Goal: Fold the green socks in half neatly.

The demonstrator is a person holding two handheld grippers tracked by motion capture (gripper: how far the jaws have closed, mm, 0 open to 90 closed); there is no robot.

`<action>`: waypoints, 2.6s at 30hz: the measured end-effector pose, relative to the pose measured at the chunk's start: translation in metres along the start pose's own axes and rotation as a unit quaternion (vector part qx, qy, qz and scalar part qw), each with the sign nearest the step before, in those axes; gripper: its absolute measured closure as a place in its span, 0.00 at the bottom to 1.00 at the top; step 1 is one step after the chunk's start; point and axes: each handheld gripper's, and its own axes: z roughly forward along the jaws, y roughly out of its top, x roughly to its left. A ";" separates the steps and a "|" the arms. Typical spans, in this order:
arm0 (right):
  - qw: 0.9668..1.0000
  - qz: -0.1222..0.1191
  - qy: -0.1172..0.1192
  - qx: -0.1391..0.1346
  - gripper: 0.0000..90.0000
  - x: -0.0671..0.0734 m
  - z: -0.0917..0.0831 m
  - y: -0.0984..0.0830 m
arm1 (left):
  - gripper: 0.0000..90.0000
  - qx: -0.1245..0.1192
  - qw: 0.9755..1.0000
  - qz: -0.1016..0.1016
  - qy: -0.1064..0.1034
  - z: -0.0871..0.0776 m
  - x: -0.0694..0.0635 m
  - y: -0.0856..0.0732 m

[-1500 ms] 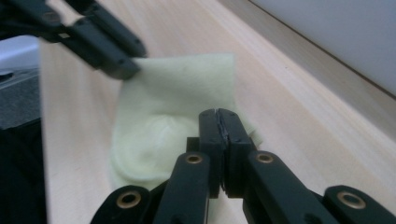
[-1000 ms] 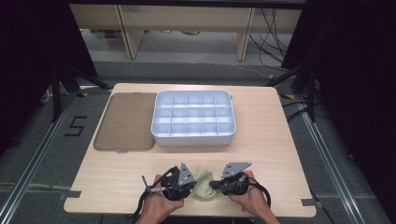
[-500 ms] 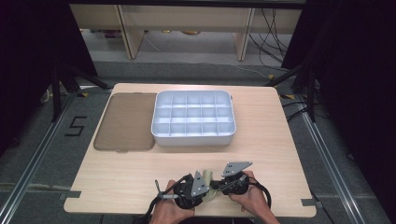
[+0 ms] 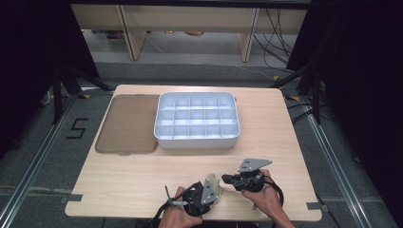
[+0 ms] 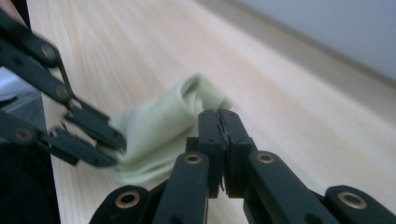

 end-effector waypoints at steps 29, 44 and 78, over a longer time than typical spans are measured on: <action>0.997 -0.042 0.027 0.056 1.00 0.016 0.033 0.008 | 0.76 -0.057 0.995 -0.084 -0.024 -0.021 0.020 -0.002; 0.997 -0.036 0.031 0.055 1.00 0.015 0.033 0.008 | 0.91 -0.012 0.998 -0.053 -0.013 0.000 0.013 -0.008; 0.992 0.078 0.051 0.090 0.58 -0.002 0.046 0.009 | 0.90 -0.007 0.999 -0.038 0.005 0.000 0.006 -0.008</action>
